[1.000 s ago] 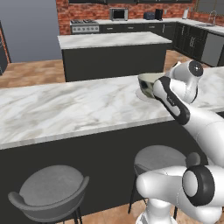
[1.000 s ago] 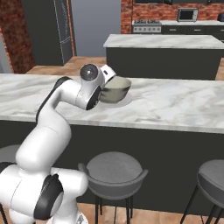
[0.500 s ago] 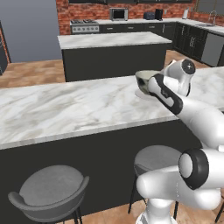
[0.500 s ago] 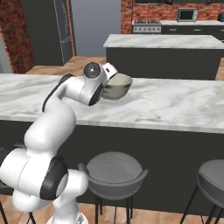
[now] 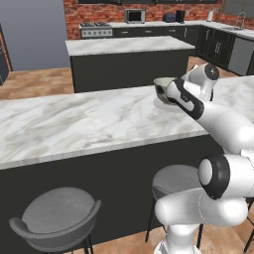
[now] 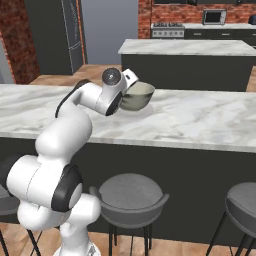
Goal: Move the bowls from the cabinet to the plates on the dining table.
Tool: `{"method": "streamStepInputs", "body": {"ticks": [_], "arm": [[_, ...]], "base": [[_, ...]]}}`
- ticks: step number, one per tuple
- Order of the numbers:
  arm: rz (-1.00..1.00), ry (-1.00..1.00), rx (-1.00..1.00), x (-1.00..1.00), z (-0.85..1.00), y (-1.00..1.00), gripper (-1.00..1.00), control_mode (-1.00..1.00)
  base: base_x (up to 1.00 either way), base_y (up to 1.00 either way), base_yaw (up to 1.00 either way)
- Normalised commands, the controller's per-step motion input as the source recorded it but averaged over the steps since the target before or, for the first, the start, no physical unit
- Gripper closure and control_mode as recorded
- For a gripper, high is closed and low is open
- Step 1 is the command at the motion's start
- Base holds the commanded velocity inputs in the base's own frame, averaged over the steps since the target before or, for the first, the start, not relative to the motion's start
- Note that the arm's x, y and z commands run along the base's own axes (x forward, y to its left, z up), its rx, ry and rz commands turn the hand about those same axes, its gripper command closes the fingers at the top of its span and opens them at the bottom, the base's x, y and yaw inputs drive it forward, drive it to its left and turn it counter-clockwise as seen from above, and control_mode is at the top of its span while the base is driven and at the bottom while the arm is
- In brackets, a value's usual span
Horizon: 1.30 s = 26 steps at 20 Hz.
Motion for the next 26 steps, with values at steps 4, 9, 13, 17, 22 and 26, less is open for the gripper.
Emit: {"method": "streamStepInputs", "body": {"ticks": [4, 9, 13, 17, 22, 26], "arm": [[0.00, 0.00, 0.00, -0.02, 0.00, 0.00, 1.00, -1.00], [0.00, 0.00, 0.00, 0.00, -0.04, 0.00, 1.00, -1.00], [0.00, 0.00, 0.00, 0.00, -0.03, 0.00, -1.00, -1.00], [0.00, 0.00, 0.00, 0.00, 0.00, 0.00, -1.00, -1.00], [0.00, -0.08, -0.02, -0.19, 0.20, 0.07, -1.00, -1.00], [0.00, -0.20, -0.13, -0.33, 0.63, 0.08, -1.00, -1.00]], "base": [[0.00, 0.00, 0.00], [0.00, 0.00, 0.00], [0.00, 0.00, 0.00], [0.00, 0.00, 0.00], [0.00, 0.00, 0.00], [0.00, 0.00, 0.00]]}}
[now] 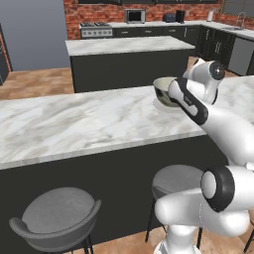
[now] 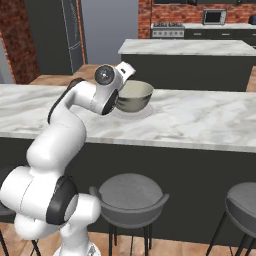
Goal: Move the bowls from the cabinet to the plates on the dining table.
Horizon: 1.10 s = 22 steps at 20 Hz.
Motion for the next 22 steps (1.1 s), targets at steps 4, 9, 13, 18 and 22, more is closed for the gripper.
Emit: {"method": "streamStepInputs", "body": {"ticks": [4, 9, 13, 18, 22], "arm": [[0.01, -0.17, -0.14, -0.48, 0.63, 0.04, -1.00, -1.00], [0.00, -0.09, -0.07, -0.91, 0.21, -0.12, -1.00, -1.00], [0.00, -0.02, -0.07, -0.89, 0.09, -0.10, -1.00, -1.00], [-0.03, 0.00, -0.11, -0.79, 0.15, -0.01, -1.00, -1.00], [-0.16, -0.02, -0.11, -0.16, 0.53, 0.11, -1.00, -1.00]], "base": [[0.00, 0.00, 0.00], [0.00, 0.00, 0.00], [0.00, 0.00, 0.00], [0.00, 0.00, 0.00], [0.00, 0.00, 0.00]]}}
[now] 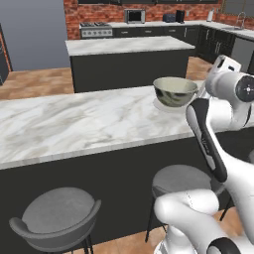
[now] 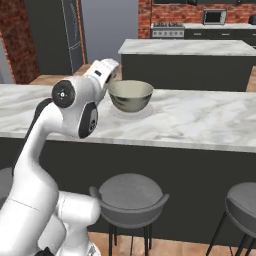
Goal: Move the bowls from the cabinet to the plates on the dining table.
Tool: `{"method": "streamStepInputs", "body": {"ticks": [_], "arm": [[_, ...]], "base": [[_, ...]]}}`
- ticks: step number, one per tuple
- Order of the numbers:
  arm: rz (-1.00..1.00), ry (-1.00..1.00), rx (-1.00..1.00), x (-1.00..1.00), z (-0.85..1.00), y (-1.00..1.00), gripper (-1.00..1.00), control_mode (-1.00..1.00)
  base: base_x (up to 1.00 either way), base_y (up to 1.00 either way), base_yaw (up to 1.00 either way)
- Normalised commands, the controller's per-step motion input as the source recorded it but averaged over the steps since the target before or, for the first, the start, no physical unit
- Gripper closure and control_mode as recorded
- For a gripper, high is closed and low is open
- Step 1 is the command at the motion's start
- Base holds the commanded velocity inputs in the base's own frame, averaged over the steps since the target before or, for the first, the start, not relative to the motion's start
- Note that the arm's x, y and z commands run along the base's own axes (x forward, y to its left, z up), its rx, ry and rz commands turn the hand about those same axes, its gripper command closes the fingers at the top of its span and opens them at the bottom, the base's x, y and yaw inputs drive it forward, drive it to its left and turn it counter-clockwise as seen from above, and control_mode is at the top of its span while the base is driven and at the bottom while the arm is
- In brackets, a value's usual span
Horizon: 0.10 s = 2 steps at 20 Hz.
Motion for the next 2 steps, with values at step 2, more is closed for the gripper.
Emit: {"method": "streamStepInputs", "body": {"ticks": [2], "arm": [[-0.16, -0.09, -0.10, 0.00, 0.71, 0.29, -1.00, -1.00]], "base": [[0.00, 0.00, 0.00]]}}
